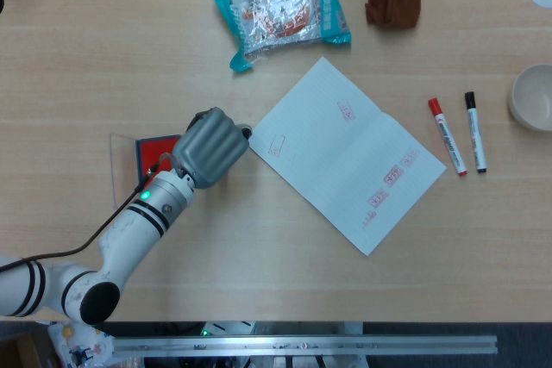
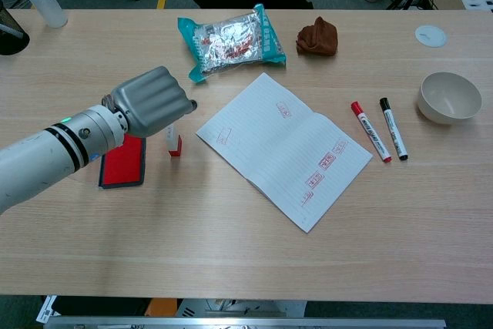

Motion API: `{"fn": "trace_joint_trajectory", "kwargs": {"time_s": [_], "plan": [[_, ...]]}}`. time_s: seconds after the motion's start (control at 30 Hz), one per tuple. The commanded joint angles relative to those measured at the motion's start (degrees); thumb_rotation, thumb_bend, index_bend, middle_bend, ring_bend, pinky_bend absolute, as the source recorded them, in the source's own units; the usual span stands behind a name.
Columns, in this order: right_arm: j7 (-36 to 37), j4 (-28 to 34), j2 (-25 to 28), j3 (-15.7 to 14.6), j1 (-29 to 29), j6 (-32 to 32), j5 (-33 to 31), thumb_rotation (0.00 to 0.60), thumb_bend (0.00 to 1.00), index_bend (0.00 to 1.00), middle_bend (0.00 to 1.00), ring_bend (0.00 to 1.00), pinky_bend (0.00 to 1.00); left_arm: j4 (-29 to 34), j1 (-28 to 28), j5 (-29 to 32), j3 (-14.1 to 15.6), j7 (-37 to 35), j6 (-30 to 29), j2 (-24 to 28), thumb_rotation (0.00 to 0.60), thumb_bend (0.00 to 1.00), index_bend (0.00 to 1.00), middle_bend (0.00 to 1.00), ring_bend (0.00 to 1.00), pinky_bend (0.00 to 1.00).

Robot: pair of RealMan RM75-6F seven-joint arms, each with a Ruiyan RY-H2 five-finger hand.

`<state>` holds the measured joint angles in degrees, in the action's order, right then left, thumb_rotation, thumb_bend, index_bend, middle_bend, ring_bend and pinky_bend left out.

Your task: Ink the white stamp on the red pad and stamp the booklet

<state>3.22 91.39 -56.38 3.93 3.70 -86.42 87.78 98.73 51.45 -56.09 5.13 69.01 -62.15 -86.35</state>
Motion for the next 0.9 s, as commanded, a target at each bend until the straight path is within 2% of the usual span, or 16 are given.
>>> {"fn": "trace_joint_trajectory", "kwargs": {"time_s": [0.03, 0.23, 0.37, 0.47, 0.7, 0.9], "plan": [[-0.33, 0.5, 0.56, 0.25, 0.25, 0.08, 0.01, 0.6, 0.2, 0.24, 0.36, 0.29, 0.3, 3.76, -1.49, -1.17, -1.3, -5.59, -1.37, 3.93, 0.6, 0.27, 0.29, 0.85, 0.93, 1.0], [-0.96, 1.49, 2.17, 0.64, 1.2, 1.71, -0.61, 0.6, 0.2, 0.24, 0.36, 0.29, 0.3, 5.73, -5.67, -3.42, -3.69, -20.68, -3.24, 9.64, 0.6, 0.27, 0.27, 0.71, 0.75, 1.0], [-1.01, 1.67, 2.81, 1.07, 1.56, 2.61, -1.87, 0.6, 0.2, 0.24, 0.36, 0.29, 0.3, 3.22, -10.59, -5.56, -5.54, -33.22, -7.33, 11.67, 0.6, 0.27, 0.27, 0.62, 0.66, 1.0], [-1.07, 1.36, 2.95, 1.19, 1.76, 3.39, -2.79, 0.6, 0.2, 0.24, 0.36, 0.29, 0.3, 0.88, -14.27, -6.78, -5.92, -39.73, -10.53, 12.56, 0.6, 0.27, 0.27, 0.58, 0.61, 0.95], [-1.72, 0.51, 2.18, 1.43, 2.12, 3.19, -2.68, 0.6, 0.2, 0.24, 0.36, 0.29, 0.3, -3.67, -22.32, -8.14, -5.62, -50.06, -16.54, 14.18, 0.6, 0.27, 0.27, 0.45, 0.48, 0.76], [-2.55, 0.3, 1.54, 1.12, 2.71, 3.13, -1.09, 0.6, 0.2, 0.24, 0.36, 0.29, 0.3, -5.69, -28.15, -9.06, -4.75, -55.57, -19.55, 16.52, 0.6, 0.27, 0.27, 0.42, 0.44, 0.67]]}}
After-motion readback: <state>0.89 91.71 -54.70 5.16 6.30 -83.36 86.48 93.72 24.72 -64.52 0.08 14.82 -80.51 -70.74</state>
